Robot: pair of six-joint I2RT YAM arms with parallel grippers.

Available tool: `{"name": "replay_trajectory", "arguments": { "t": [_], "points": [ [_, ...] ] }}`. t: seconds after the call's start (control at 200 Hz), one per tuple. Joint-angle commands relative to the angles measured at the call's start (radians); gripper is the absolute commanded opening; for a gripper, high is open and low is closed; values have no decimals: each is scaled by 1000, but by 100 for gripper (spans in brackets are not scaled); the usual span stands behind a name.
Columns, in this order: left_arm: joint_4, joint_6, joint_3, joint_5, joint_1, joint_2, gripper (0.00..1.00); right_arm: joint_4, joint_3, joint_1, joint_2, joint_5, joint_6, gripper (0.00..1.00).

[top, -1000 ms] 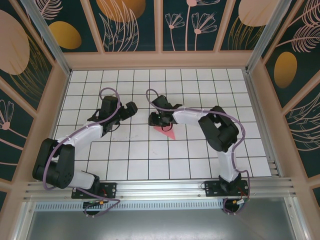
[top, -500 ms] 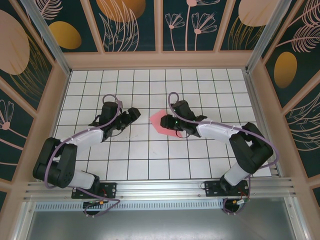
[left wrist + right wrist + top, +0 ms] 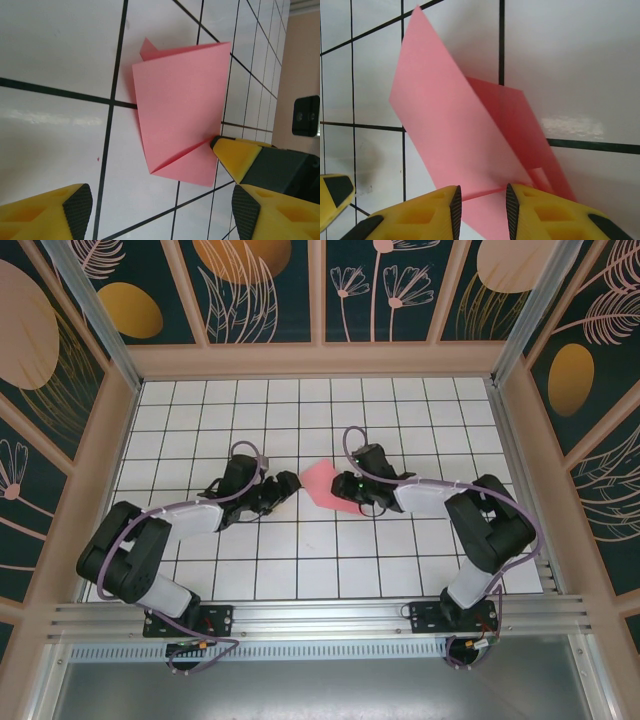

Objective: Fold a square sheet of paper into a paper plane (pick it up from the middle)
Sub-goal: Rotate the paper at the center of the table, then fold the wing for the fifth time at the center of the table.

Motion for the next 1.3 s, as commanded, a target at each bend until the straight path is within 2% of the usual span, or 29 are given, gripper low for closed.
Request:
{"name": "replay_trajectory", "arguments": {
  "t": [0.0,0.235,0.265,0.595,1.296],
  "points": [
    [55,-37,11,23,-21,23,76,86,-48,-26,25,-52,25,33],
    [91,-81,23,46,-46,54,75,162,-115,-51,31,-123,83,33],
    [95,-85,27,50,-49,59,76,174,-122,-86,31,-133,93,33],
    [131,-126,92,92,-88,141,73,328,-216,-171,36,-286,182,32],
    [70,-151,234,128,-126,322,58,395,-243,-202,69,-355,204,32]
  ]
}}
